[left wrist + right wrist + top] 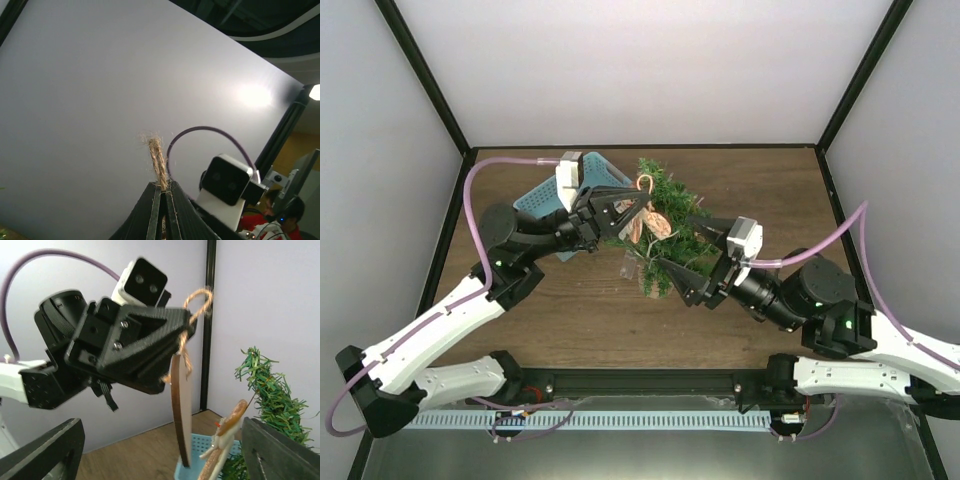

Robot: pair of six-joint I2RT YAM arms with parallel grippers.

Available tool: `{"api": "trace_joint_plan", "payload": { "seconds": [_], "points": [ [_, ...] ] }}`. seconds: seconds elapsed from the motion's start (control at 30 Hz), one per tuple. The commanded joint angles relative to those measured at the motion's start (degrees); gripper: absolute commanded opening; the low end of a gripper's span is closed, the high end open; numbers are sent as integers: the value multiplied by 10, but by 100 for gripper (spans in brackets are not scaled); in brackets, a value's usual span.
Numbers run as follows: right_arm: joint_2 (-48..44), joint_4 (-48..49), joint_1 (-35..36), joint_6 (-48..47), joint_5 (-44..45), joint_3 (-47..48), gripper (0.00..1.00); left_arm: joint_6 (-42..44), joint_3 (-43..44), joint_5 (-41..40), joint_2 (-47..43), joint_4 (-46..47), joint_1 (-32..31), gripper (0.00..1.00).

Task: Decorate the small christmas tree
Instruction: Adjust the decoration item at the center of the board.

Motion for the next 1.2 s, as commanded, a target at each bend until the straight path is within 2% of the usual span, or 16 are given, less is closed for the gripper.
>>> {"api": "trace_joint_plan", "payload": {
  "seconds": [0.0,0.17,0.33,0.43,0.6,0.67,0.77,0.87,1.0,1.17],
  "points": [
    [-6,75,4,19,4,-27,83,-21,12,5,-1,56,-15,4],
    [10,114,4,14,-4,-37,59,-48,6,19,10,97,-26,4],
    [23,136,3,14,-5,-40,51,-53,1,19,11,105,-40,4],
    [28,141,3,19,-13,-40,42,-53,-10,15,8,117,-46,4],
    [21,101,3,45,-52,-38,2,-49,-19,20,-2,111,-49,4],
    [8,83,3,72,-63,-46,1,-28,-25,16,-16,80,-49,10],
    [-14,64,4,99,-77,-57,1,17,-36,-19,-49,1,-49,32],
    [-29,34,3,90,-67,-59,1,78,-34,-85,-87,-104,-49,48],
    [-26,-23,4,45,-33,-31,1,130,-9,-136,-112,-204,-49,52],
    [7,-95,3,-15,-15,41,1,216,69,-88,-90,-313,-49,50]
  ]
}}
